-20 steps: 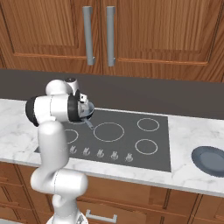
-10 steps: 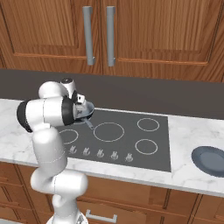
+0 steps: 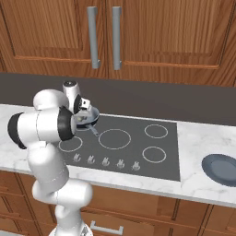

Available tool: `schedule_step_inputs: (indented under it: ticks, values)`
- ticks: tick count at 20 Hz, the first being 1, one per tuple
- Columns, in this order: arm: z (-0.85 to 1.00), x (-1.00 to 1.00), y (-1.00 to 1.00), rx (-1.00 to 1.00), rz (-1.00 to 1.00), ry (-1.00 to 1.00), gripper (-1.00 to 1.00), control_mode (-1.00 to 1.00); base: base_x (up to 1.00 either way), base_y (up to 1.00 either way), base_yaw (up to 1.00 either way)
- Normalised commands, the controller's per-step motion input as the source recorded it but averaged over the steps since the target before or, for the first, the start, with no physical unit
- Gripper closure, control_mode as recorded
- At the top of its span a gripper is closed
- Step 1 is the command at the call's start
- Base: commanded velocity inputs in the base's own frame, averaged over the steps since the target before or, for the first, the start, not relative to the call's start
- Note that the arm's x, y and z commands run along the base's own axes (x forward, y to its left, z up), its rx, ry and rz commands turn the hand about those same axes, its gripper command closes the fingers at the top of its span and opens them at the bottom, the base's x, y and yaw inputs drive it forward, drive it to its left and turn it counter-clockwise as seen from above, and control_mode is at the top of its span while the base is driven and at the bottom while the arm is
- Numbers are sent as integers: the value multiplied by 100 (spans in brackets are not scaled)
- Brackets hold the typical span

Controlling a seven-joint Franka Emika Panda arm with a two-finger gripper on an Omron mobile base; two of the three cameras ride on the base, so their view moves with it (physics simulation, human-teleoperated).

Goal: Pick up the butter stick and place it in the pan. Then turn on the burner for the pan.

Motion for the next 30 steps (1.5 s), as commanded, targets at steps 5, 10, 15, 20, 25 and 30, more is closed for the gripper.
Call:
schedule_step_inputs:
  ticks: [5,10,15,20,25,30]
  values:
    - [18,-37,-18,0,0,0,-100,-100,0,0,0]
    - [3,-43,-26,0,0,0,-100,-100,0,0,0]
    - [0,-46,-26,0,0,0,-100,-100,0,0,0]
    - [1,-57,-27,0,0,0,-100,-100,0,0,0]
    - [2,-71,-31,0,0,0,-100,-100,0,0,0]
    - [0,-63,-25,0,-3,0,-100,-100,0,0,0]
